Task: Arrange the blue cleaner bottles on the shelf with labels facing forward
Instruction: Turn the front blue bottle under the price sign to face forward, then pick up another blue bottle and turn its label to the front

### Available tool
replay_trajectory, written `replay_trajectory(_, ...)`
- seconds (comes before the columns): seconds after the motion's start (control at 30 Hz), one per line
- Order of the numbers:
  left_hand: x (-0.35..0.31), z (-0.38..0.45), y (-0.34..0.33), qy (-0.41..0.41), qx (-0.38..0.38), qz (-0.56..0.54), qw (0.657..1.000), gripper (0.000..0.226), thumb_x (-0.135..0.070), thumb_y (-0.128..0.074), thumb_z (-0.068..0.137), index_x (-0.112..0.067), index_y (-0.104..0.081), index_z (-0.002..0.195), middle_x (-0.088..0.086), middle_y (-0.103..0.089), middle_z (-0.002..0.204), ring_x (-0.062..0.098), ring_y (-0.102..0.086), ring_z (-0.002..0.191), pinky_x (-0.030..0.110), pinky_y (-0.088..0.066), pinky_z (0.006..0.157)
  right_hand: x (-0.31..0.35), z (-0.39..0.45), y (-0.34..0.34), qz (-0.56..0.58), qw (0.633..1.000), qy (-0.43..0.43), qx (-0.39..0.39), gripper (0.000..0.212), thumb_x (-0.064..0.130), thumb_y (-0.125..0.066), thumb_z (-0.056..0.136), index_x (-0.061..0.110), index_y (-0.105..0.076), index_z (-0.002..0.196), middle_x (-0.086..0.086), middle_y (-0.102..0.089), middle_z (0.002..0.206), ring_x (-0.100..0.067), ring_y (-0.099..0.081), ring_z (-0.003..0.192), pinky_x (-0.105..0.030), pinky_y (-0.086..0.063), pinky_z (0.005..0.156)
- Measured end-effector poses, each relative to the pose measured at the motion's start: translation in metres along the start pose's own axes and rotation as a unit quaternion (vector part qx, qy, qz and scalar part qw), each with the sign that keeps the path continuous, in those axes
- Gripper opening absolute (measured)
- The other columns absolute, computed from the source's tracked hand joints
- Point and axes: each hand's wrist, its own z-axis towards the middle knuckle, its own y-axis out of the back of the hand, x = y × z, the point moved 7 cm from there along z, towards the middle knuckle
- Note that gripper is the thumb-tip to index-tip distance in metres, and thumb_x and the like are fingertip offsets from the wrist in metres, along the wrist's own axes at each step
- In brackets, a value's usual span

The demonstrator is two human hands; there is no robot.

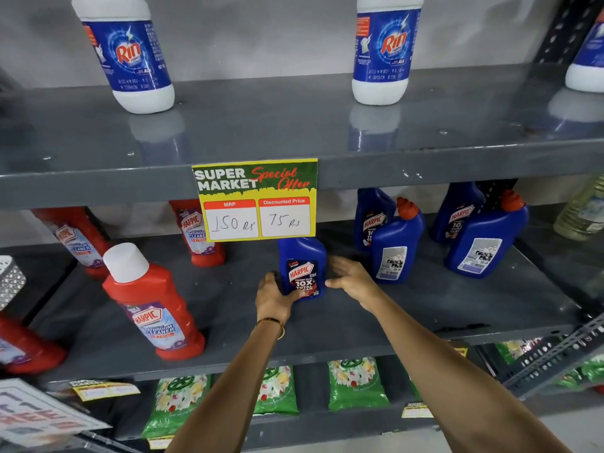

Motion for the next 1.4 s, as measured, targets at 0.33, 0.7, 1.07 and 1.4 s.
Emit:
replay_trajectory(0.33, 0.014, -0.049, -0.03, 0.022, 0.022, -0.083, 0.996, 0.046, -0.012, -0.075, 0.074, -0.002, -0.058, 0.115, 0.015, -0.066, 0.107, 0.031, -0.064, 0.097, 0.034, -0.05, 0.087, -0.04, -0.055, 0.061, -0.024, 0.982, -0.048, -0.181, 0.057, 0.008, -0.063, 0.084, 0.008, -0.041, 0.137, -0.013, -0.046, 0.143, -0.025, -0.043, 0.132, -0.033, -0.036, 0.106)
replay_trajectory(0.7, -0.082, -0.034, -0.113, -0.055, 0.137, -0.044, 0.988, 0.067, -0.015, -0.073, 0.076, -0.007, -0.043, 0.136, 0.015, -0.052, 0.137, 0.028, -0.054, 0.12, 0.039, -0.046, 0.101, -0.04, -0.058, 0.152, -0.01, 0.969, -0.053, -0.24, 0.071, 0.01, -0.069, 0.079, 0.009, -0.032, 0.14, -0.016, -0.042, 0.144, -0.028, -0.045, 0.13, -0.034, -0.04, 0.102)
replay_trajectory(1.07, -0.123, 0.004, -0.155, -0.023, 0.178, -0.013, 0.984, 0.068, 0.006, -0.077, 0.063, 0.0, -0.047, 0.124, 0.017, -0.057, 0.129, 0.031, -0.053, 0.119, 0.03, -0.041, 0.089, -0.022, -0.001, 0.168, -0.092, 0.995, -0.006, -0.026, 0.072, 0.005, -0.079, 0.065, 0.008, -0.046, 0.129, -0.013, -0.059, 0.131, -0.025, -0.059, 0.114, -0.042, -0.049, 0.097)
replay_trajectory(1.4, -0.118, 0.003, -0.152, -0.049, 0.176, -0.071, 0.981, 0.072, -0.001, -0.083, 0.059, -0.007, -0.047, 0.121, 0.007, -0.061, 0.119, 0.022, -0.059, 0.106, 0.031, -0.048, 0.087, -0.02, 0.004, 0.174, -0.095, 0.994, 0.042, -0.025, 0.049, 0.005, -0.074, 0.072, 0.005, -0.055, 0.117, -0.017, -0.064, 0.12, -0.029, -0.062, 0.108, -0.045, -0.051, 0.095)
